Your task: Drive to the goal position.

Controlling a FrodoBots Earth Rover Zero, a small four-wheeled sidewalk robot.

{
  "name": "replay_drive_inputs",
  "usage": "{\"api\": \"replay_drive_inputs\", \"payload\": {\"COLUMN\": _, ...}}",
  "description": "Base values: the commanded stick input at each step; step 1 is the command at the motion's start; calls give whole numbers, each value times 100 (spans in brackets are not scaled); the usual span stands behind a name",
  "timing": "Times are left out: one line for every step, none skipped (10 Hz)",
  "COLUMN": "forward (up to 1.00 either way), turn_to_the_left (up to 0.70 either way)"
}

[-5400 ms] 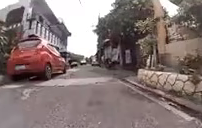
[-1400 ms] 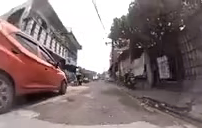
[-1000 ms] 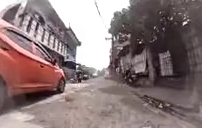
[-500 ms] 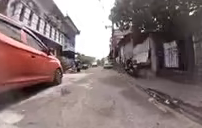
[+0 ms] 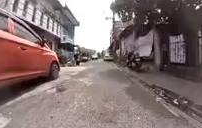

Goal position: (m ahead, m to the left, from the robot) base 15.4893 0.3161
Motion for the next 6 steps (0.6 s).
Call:
{"api": "replay_drive_inputs", "payload": {"forward": 50, "turn_to_the_left": 0}}
{"api": "replay_drive_inputs", "payload": {"forward": 50, "turn_to_the_left": 0}}
{"api": "replay_drive_inputs", "payload": {"forward": 50, "turn_to_the_left": 0}}
{"api": "replay_drive_inputs", "payload": {"forward": 50, "turn_to_the_left": 0}}
{"api": "replay_drive_inputs", "payload": {"forward": 50, "turn_to_the_left": 0}}
{"api": "replay_drive_inputs", "payload": {"forward": 50, "turn_to_the_left": 0}}
